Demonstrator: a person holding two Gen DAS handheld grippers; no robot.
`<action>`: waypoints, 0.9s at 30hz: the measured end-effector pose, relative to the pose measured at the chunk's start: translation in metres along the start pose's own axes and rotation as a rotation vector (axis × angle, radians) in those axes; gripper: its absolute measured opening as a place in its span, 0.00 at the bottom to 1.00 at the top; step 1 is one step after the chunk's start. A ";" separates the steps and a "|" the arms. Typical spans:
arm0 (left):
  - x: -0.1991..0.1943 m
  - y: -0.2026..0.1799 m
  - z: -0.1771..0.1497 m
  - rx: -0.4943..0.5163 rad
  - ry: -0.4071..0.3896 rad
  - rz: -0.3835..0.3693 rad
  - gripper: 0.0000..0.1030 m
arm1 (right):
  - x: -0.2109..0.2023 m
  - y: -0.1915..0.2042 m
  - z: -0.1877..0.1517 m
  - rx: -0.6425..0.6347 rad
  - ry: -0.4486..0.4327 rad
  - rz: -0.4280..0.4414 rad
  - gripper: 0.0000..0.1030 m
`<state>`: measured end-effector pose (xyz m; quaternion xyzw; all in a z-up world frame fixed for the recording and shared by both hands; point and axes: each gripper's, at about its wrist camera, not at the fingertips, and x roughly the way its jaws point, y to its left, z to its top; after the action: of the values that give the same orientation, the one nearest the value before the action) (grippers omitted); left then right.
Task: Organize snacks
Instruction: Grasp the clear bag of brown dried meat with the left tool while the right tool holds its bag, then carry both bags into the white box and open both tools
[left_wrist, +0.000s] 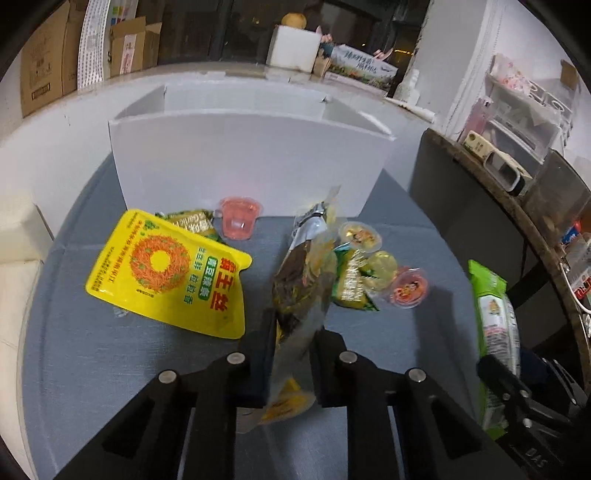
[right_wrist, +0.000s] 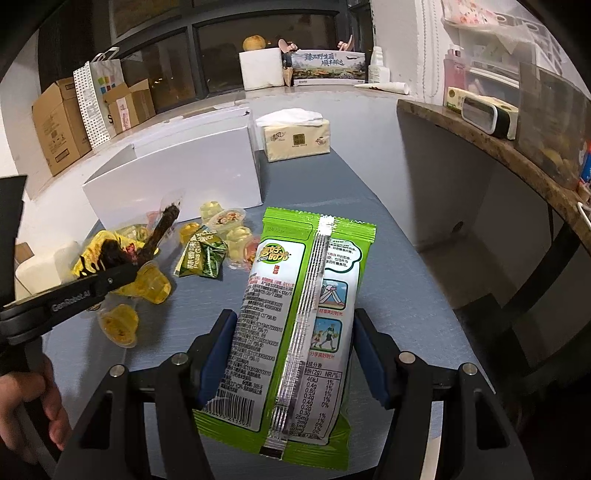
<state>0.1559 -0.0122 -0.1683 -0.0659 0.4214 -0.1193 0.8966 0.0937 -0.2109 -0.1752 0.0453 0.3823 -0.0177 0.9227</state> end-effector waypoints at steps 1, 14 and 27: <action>-0.007 -0.001 -0.001 0.005 -0.014 -0.003 0.17 | -0.001 0.001 0.000 -0.005 -0.003 0.002 0.65; -0.053 -0.001 0.015 0.013 -0.124 -0.005 0.17 | -0.008 0.012 0.011 -0.042 -0.038 0.036 0.65; -0.070 0.018 0.077 0.001 -0.208 0.005 0.17 | 0.002 0.053 0.086 -0.136 -0.126 0.130 0.65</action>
<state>0.1753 0.0253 -0.0716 -0.0766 0.3264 -0.1097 0.9357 0.1594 -0.1663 -0.1124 0.0063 0.3203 0.0654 0.9450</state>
